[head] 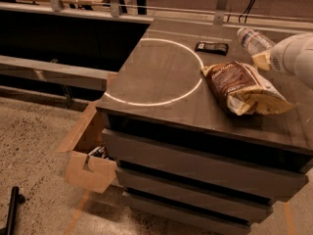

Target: Move water bottle near rxbar chocolate

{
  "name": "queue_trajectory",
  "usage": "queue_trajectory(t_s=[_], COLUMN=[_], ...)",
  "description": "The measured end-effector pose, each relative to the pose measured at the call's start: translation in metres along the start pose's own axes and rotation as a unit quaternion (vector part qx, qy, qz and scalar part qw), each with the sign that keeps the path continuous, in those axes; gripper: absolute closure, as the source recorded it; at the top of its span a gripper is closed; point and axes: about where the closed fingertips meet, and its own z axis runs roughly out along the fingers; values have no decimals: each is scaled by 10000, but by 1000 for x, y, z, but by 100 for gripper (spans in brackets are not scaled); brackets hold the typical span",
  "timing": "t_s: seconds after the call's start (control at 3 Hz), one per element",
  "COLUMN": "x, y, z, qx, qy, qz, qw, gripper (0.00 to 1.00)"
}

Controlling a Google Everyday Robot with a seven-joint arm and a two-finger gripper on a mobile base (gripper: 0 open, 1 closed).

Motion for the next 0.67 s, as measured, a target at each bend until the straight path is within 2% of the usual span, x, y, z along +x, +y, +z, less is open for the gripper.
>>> queue_trajectory(t_s=[0.33, 0.67], x=[-1, 3], y=[-10, -4], z=[15, 27], qx=[56, -37], qy=[-132, -112], qz=[255, 347], qw=[9996, 9993], gripper=[100, 100])
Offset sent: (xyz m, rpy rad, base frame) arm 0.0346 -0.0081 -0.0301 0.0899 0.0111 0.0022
